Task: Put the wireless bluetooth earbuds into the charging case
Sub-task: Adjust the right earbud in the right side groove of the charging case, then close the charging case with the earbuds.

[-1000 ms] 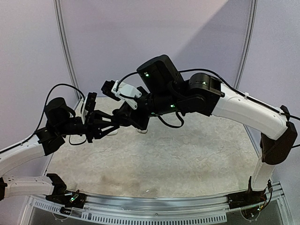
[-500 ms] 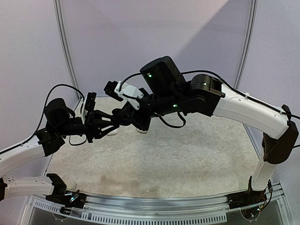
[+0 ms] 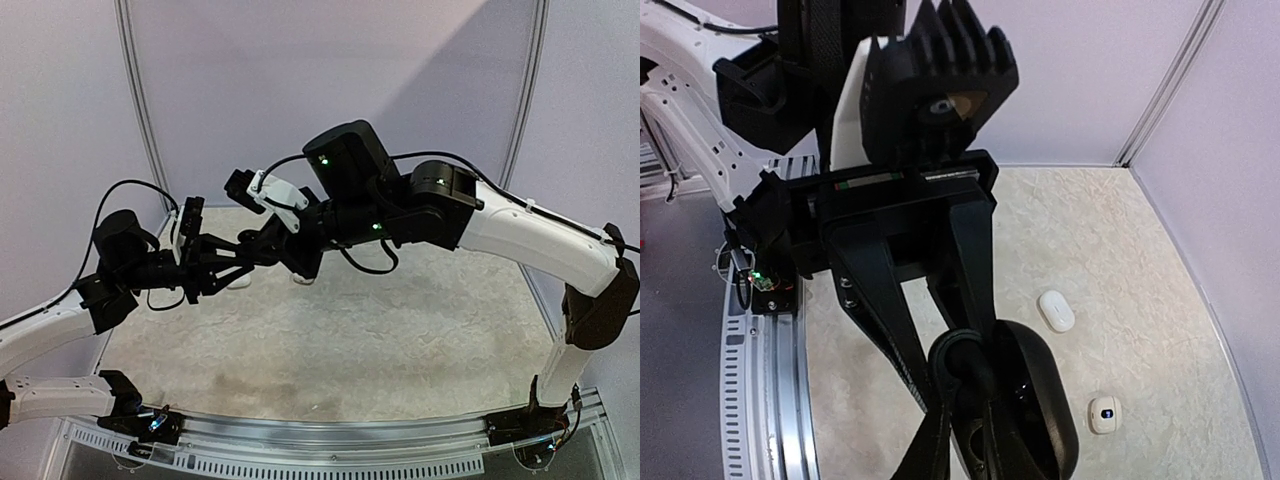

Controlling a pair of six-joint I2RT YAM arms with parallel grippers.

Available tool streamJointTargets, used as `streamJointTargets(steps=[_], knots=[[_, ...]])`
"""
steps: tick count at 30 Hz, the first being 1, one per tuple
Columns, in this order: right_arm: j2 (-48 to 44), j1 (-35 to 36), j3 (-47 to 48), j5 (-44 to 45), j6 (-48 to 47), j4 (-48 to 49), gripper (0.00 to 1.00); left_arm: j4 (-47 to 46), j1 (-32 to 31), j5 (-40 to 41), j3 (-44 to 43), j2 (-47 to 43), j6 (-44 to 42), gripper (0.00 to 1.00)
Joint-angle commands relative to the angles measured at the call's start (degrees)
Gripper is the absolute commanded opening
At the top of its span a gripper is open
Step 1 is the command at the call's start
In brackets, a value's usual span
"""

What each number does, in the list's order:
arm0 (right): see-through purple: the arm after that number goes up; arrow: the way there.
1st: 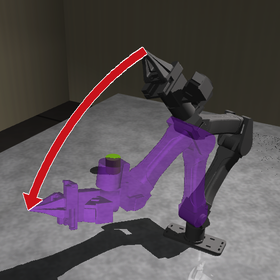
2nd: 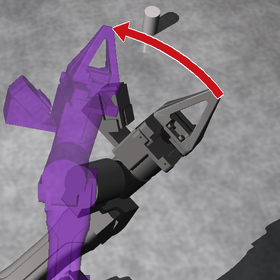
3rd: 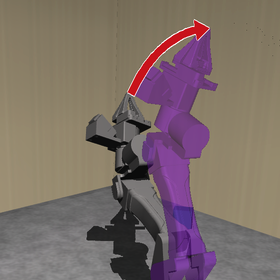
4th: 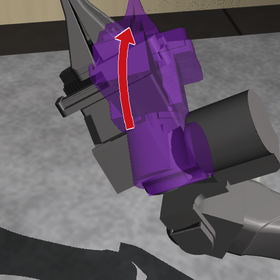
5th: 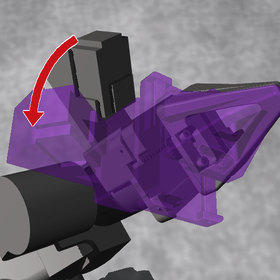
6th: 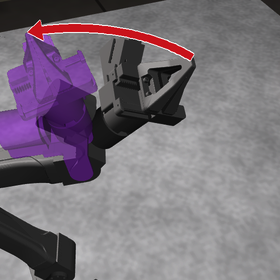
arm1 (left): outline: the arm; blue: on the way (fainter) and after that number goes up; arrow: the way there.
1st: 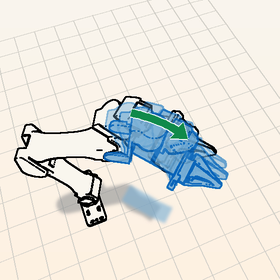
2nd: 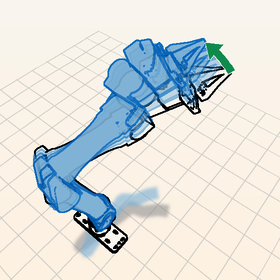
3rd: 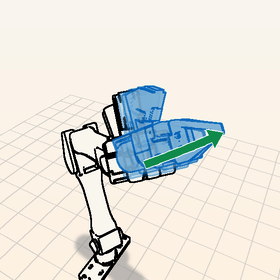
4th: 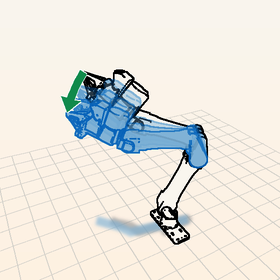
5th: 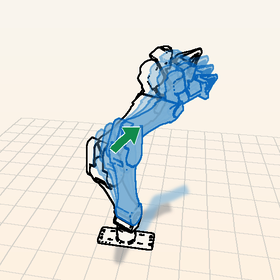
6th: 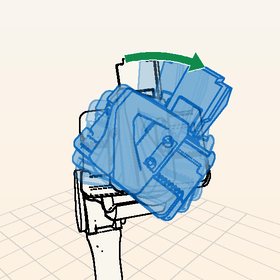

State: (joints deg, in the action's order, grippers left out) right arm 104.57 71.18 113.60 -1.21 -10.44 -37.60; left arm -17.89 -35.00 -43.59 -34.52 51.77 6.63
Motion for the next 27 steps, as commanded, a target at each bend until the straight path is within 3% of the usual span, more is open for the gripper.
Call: streamJointTargets(steps=[1, 6, 13, 16, 21, 27], knots=[[-5.27, -0.12, -0.78, -3.03, 1.05, 4.98, 0.13, 0.13, -0.64, 0.75, -0.12, -0.86, -2.66, 0.0], [-6.79, -0.8, -1.01, -5.43, 2.8, 7.72, 0.14, 0.6, -0.6, 0.52, -0.19, -0.75, -3.47, 0.0], [-2.96, -2.09, 1.2, 15.49, 7.27, 6.53, 0.14, 5.78, -0.68, -2.33, -1.77, -0.68, -16.0, 0.0], [1.48, -2.05, 6.11, 19.14, 7.76, 2.13, 0.15, 8.1, -0.68, -2.82, -2.76, -0.61, -20.26, 0.0], [6.74, -1.85, 8.68, 13.75, 7.74, -0.26, 0.15, 8.15, -0.64, -1.57, -2.92, -0.53, -20.24, 0.0], [5.92, 0.54, 3.95, 9.42, 6.55, 0.5, 0.14, 7.22, -0.04, 5.26, -3.33, -0.32, -14.0, 0.0]])
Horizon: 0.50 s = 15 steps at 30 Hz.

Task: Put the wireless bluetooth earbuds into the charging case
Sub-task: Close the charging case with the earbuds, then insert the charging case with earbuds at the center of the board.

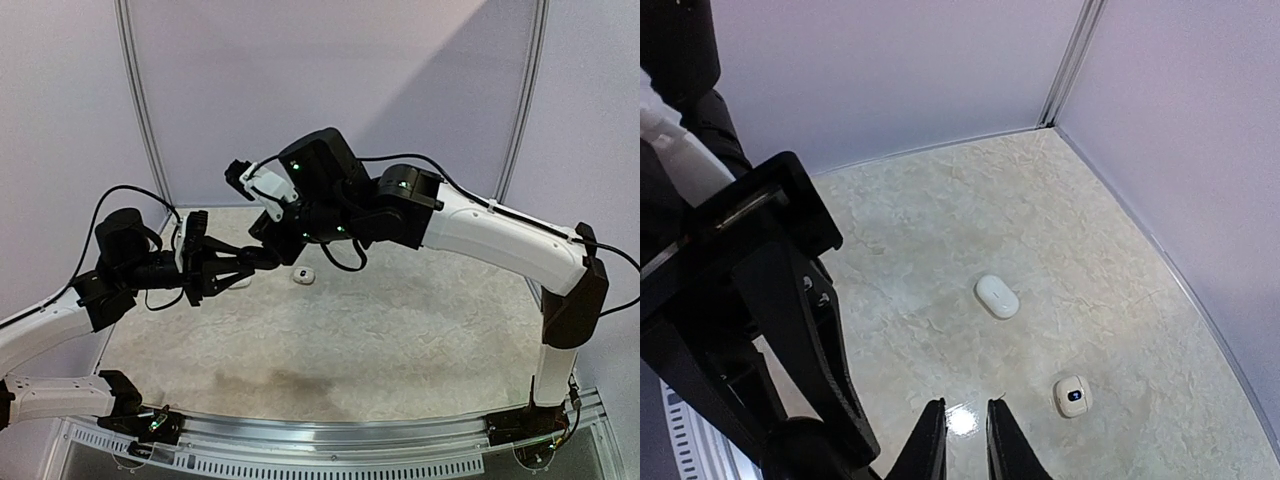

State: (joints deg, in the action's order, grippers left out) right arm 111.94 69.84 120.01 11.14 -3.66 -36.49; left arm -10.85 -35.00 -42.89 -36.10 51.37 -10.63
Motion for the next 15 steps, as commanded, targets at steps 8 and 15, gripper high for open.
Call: streamJointTargets(steps=[8, 15], knots=[[-7.31, 2.5, -9.89, 5.7, 3.34, 1.96, 0.15, -1.73, 0.46, 5.74, -0.76, 0.83, 9.52, 0.0], [-13.57, -1.22, -14.25, 13.06, 8.08, 0.7, 0.24, 1.37, 0.61, 9.58, 0.04, 1.55, 17.41, 0.0]])
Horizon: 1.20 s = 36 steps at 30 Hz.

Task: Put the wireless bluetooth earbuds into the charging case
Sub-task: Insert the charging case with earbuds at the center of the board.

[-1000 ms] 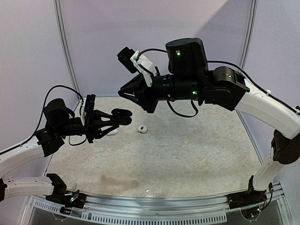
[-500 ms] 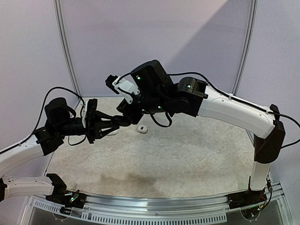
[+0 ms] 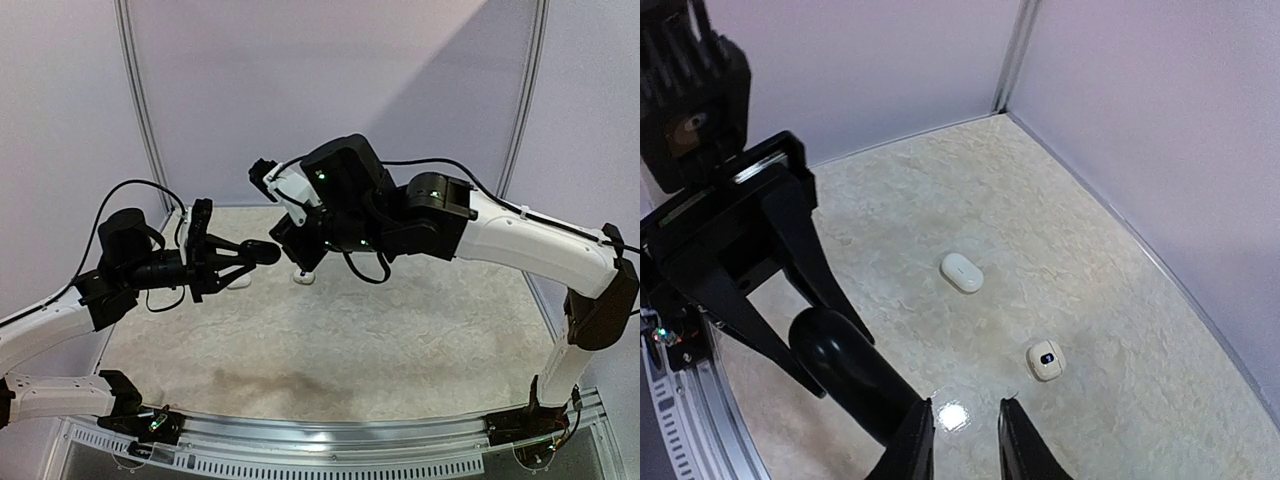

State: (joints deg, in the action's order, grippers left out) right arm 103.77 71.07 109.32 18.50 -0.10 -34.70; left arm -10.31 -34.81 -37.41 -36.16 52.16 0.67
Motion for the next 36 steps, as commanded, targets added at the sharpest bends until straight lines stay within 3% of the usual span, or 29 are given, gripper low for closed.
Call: streamJointTargets(steps=[1, 5, 10, 19, 23, 28, 30, 33, 36], knots=[[-6.23, -3.22, -4.94, 7.11, 5.73, -1.27, 0.25, 1.95, 0.58, 5.61, 0.03, 0.89, 6.78, 0.0], [-10.0, -9.46, -12.1, 8.06, 15.43, -3.01, 0.28, 13.14, 1.62, 8.75, -4.61, 4.19, 2.88, 0.0], [-14.24, -16.5, -23.64, 6.51, 26.94, -4.14, 0.33, 36.05, 3.59, 8.31, -21.2, 18.15, -6.1, 0.0], [-23.48, -21.32, -40.06, 7.53, 34.81, -2.68, 0.54, 63.87, 8.61, 0.24, -45.09, 51.26, -0.98, 0.0], [-25.0, -21.39, -42.41, 7.33, 35.74, -2.3, 0.57, 63.41, 8.83, -4.5, -47.06, 60.73, 3.27, 0.0], [-24.24, -21.33, -41.89, 6.99, 36.72, -3.84, 0.61, 56.25, 9.43, -2.28, -44.4, 64.86, 6.37, 0.0], [-23.93, -21.38, -41.58, 6.96, 37.13, -4.21, 0.63, 54.74, 9.46, -2.14, -43.36, 65.18, 7.26, 0.08], [-23.7, -21.39, -41.55, 7.38, 37.85, -4.32, 0.71, 53.89, 9.82, -0.39, -42.27, 64.75, 7.95, 0.39], [-23.24, -21.87, -41.18, 7.3, 38.2, -4.67, 0.87, 54.52, 10.25, 1.73, -42.15, 63.84, 8.16, 0.59]])
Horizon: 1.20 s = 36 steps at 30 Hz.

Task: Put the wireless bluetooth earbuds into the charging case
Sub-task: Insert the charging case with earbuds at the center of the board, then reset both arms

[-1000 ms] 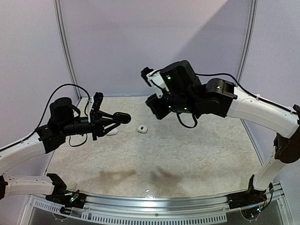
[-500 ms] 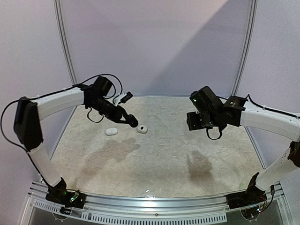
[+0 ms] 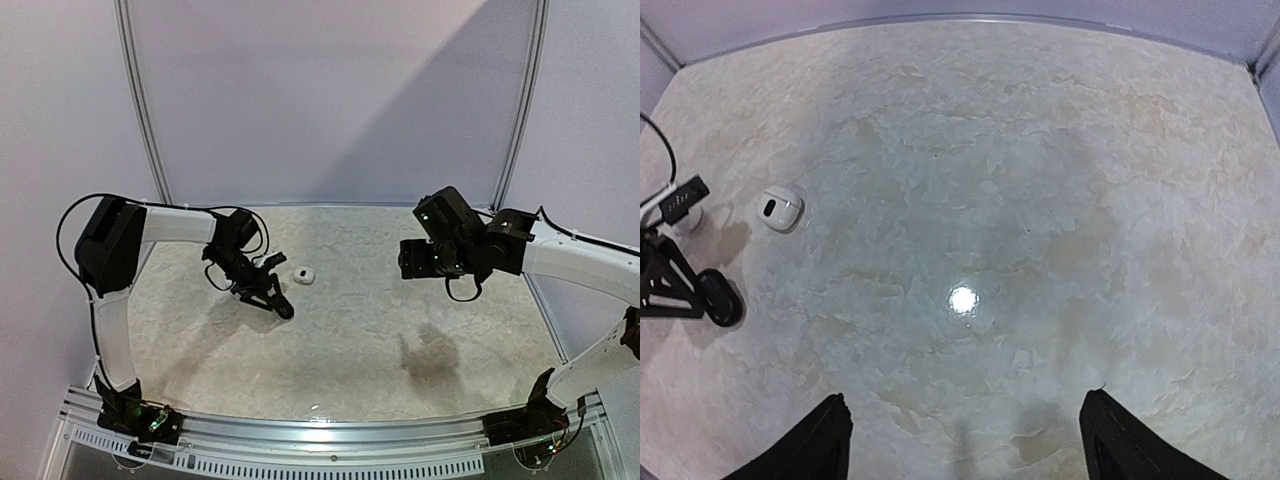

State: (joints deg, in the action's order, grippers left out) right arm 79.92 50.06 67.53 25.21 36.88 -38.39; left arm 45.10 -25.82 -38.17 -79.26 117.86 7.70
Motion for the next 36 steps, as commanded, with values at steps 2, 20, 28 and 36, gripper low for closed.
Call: streamJointTargets(steps=[2, 20, 28, 36], knots=[[0.51, -2.78, 0.44, -1.21, 1.88, -1.21, 0.98, -0.15, 1.22, 4.96, 1.15, -3.85, 1.34, 0.77], [-19.48, -35.99, -22.39, -3.92, 0.53, 15.79, 0.99, -7.89, 9.67, 39.87, 21.01, -50.67, -8.59, 0.99], [-39.8, -36.36, -48.13, 7.84, -9.08, 44.97, 0.99, -26.12, 21.8, 40.26, 40.04, -57.56, -0.8, 0.99], [-44.39, -36.36, -50.07, 18.21, -2.07, 38.44, 0.99, -39.67, 24.24, 45.98, 49.51, -60.01, -2.19, 0.99]])
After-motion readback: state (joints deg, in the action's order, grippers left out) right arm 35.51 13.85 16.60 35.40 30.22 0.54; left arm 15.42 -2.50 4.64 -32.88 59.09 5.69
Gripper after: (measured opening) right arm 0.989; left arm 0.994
